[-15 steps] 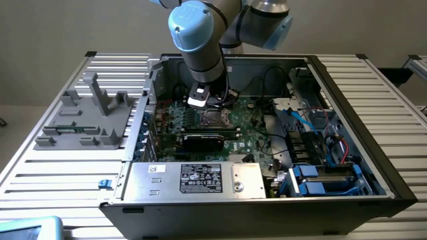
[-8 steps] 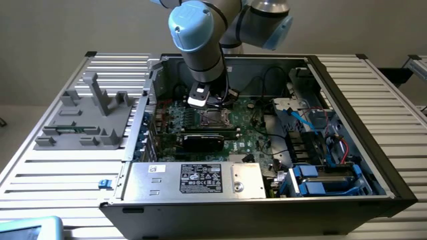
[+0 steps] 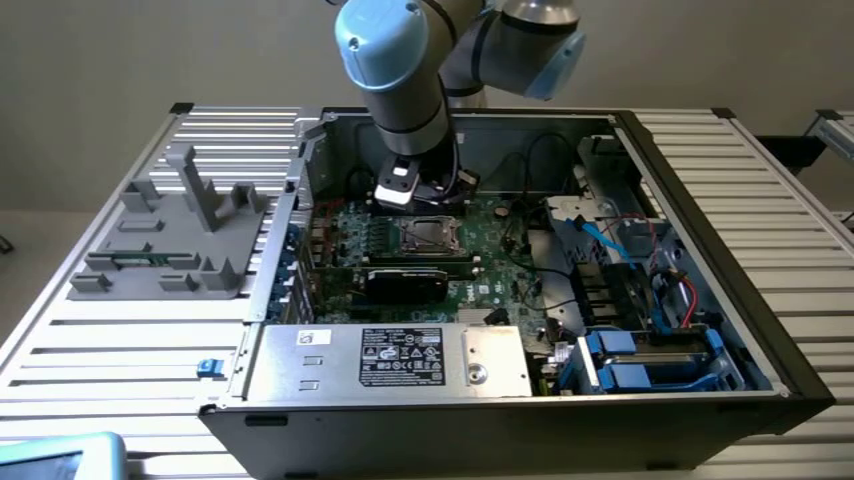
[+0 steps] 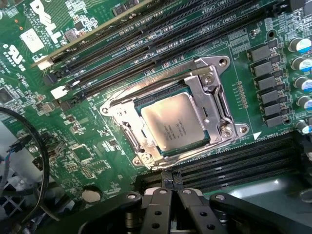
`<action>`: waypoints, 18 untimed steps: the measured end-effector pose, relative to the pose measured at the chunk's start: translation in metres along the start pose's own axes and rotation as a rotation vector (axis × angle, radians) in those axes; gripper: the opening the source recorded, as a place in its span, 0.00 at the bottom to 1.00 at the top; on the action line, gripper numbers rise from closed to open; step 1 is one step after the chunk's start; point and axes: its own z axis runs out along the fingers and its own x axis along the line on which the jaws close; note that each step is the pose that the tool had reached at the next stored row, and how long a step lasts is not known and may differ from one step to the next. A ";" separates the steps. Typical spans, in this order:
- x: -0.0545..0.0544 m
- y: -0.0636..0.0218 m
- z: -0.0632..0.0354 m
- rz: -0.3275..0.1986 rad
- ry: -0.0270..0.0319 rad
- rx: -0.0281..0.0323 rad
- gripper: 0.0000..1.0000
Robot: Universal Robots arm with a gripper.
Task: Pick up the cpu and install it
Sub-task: 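Install the first cpu locking lever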
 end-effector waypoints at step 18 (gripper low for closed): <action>-0.003 0.0018 -0.0215 -0.010 -0.0221 -0.0881 0.11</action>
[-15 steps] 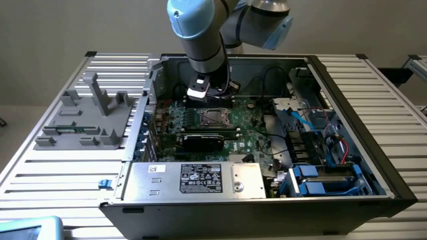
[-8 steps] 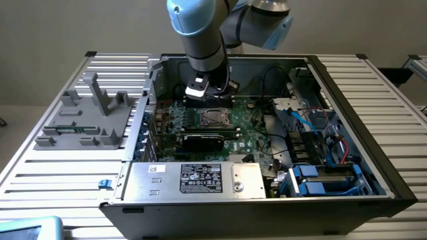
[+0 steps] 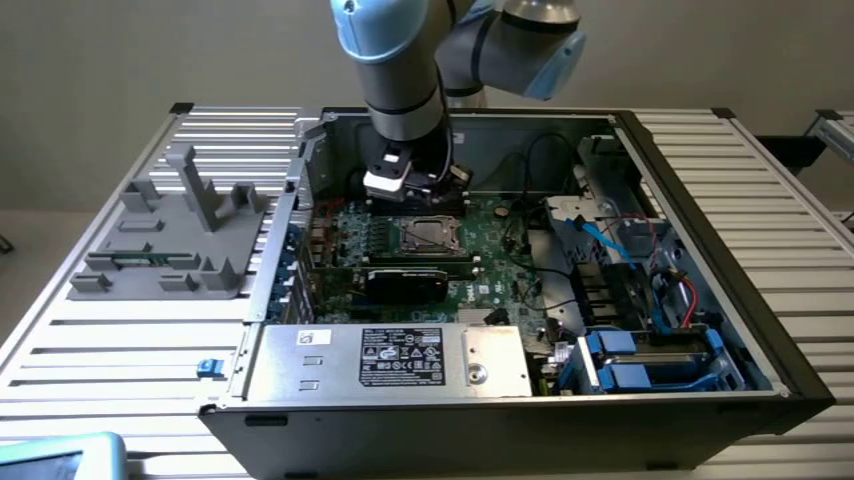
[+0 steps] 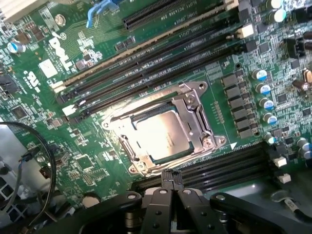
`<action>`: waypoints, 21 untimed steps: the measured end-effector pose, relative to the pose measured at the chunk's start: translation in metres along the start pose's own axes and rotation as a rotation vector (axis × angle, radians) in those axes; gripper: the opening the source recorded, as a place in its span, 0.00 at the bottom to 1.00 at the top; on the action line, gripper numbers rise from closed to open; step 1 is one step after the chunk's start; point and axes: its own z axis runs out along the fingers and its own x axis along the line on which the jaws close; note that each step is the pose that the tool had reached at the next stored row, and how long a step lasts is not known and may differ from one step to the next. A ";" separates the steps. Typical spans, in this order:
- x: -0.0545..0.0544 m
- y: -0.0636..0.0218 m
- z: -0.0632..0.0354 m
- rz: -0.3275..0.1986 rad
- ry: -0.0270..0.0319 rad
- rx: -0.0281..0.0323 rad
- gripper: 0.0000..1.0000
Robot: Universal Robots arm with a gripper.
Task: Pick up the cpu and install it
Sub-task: 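Install the first cpu locking lever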
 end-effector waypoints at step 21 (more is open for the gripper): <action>-0.008 -0.0039 -0.0250 -0.030 -0.0263 -0.0827 0.11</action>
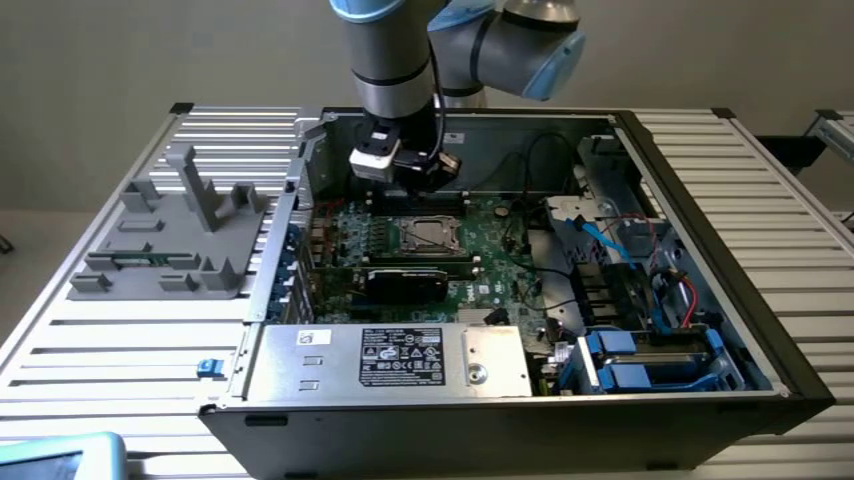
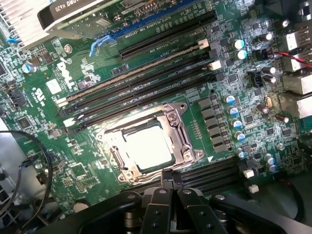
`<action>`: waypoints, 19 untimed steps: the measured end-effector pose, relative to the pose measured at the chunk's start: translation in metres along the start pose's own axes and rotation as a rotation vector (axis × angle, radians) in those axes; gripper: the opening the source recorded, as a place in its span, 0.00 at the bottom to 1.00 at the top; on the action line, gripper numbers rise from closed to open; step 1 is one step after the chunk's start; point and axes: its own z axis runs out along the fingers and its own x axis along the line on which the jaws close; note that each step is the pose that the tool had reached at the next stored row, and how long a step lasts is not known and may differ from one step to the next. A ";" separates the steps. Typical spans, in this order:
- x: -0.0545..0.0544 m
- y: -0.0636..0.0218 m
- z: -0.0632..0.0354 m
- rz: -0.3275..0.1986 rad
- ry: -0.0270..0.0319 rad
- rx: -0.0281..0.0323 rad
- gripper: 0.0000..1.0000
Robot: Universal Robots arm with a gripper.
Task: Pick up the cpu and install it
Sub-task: 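Install the first cpu locking lever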
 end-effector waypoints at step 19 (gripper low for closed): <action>0.019 -0.0116 -0.0264 0.008 -0.0570 -0.0596 0.11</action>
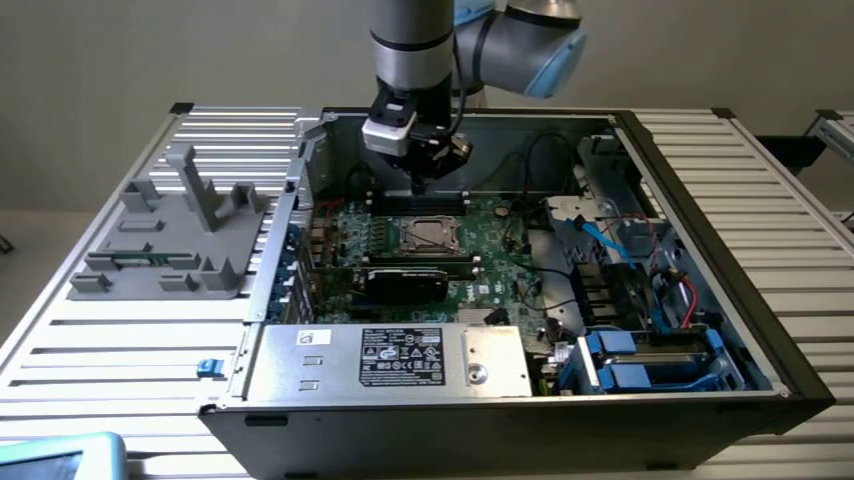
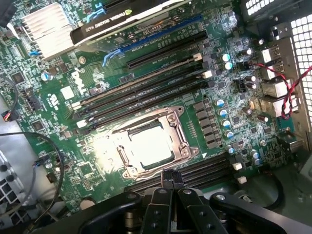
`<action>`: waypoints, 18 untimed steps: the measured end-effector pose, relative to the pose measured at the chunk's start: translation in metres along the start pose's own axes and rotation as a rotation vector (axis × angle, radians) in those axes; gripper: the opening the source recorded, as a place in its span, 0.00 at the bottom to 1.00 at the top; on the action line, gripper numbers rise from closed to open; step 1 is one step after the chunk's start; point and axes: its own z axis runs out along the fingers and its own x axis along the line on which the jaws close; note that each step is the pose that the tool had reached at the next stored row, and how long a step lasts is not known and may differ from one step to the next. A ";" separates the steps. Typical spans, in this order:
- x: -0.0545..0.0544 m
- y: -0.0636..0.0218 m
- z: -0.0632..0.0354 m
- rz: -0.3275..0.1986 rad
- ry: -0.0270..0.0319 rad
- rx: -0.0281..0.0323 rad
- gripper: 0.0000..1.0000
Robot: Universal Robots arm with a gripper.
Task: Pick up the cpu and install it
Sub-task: 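Install the first cpu locking lever, then install the second cpu locking lever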
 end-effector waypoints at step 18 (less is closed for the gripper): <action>0.004 0.0002 -0.0015 0.000 -0.0068 -0.0030 0.11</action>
